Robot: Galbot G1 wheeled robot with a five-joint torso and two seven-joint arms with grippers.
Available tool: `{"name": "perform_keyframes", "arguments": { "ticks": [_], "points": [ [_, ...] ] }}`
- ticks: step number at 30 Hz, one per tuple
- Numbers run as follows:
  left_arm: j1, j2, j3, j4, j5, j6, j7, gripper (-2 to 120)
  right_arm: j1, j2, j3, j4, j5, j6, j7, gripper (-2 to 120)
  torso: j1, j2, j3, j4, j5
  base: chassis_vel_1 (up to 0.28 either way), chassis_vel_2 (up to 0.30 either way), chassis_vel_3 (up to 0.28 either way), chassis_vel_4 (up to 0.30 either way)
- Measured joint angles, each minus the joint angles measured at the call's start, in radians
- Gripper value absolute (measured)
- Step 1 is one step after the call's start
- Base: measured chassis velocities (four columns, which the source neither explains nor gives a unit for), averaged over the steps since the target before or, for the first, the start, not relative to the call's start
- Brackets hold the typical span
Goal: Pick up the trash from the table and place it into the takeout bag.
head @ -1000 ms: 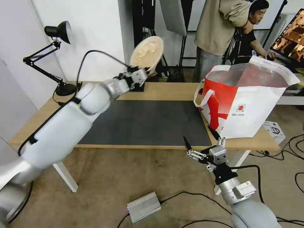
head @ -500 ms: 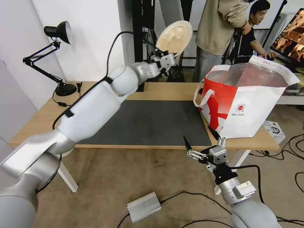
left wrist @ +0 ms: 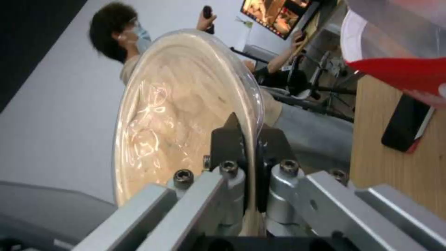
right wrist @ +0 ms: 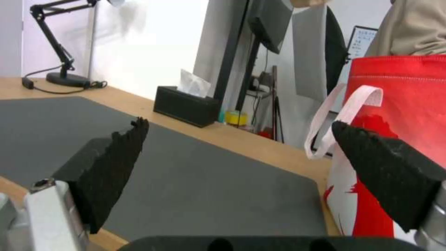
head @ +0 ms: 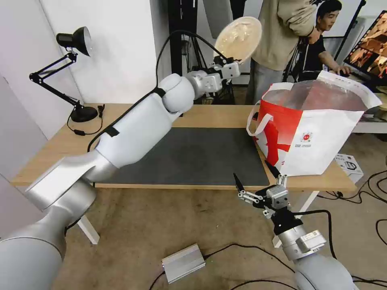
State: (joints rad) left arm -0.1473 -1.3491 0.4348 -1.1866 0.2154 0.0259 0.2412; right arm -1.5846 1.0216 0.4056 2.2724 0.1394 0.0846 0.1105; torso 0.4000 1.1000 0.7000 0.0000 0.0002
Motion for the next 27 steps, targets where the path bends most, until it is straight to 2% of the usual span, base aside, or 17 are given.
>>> {"name": "perform_keyframes", "arguments": {
  "ticks": [8, 12, 16, 22, 27],
  "points": [
    [-0.029, -0.089, 0.013, 0.09, 0.076, -0.044, -0.005, 1, 0.0, 0.0, 0.0, 0.0, 0.0, 0.0, 0.0, 100, 0.0, 0.0, 0.0, 0.0, 0.0, 0.0, 0.0, 0.0, 0.0],
    [-0.046, -0.162, 0.012, 0.156, 0.136, -0.076, -0.005, 1, 0.0, 0.0, 0.0, 0.0, 0.0, 0.0, 0.0, 100, 0.0, 0.0, 0.0, -0.0002, 0.0001, 0.0, 0.0, 0.0, 0.0],
    [-0.058, -0.206, 0.01, 0.209, 0.158, -0.09, -0.007, 1, 0.0, 0.0, 0.0, 0.0, 0.0, 0.0, 0.0, 100, 0.0, 0.0, 0.0, -0.0002, 0.0, 0.0, 0.0, 0.0, 0.0],
    [-0.067, -0.244, 0.013, 0.258, 0.177, -0.099, -0.008, 1, 0.0, 0.0, 0.0, 0.0, 0.0, 0.0, 0.0, 100, 0.0, 0.0, 0.0, -0.0001, 0.0, 0.0, 0.0, 0.0, 0.0],
    [-0.079, -0.249, 0.057, 0.285, 0.18, -0.101, -0.018, 1, 0.0, 0.0, 0.0, 0.0, 0.0, 0.0, 0.0, 100, 0.0, 0.0, 0.0, 0.0, -0.0001, 0.0, 0.0, 0.0, 0.0]
  ]
}}
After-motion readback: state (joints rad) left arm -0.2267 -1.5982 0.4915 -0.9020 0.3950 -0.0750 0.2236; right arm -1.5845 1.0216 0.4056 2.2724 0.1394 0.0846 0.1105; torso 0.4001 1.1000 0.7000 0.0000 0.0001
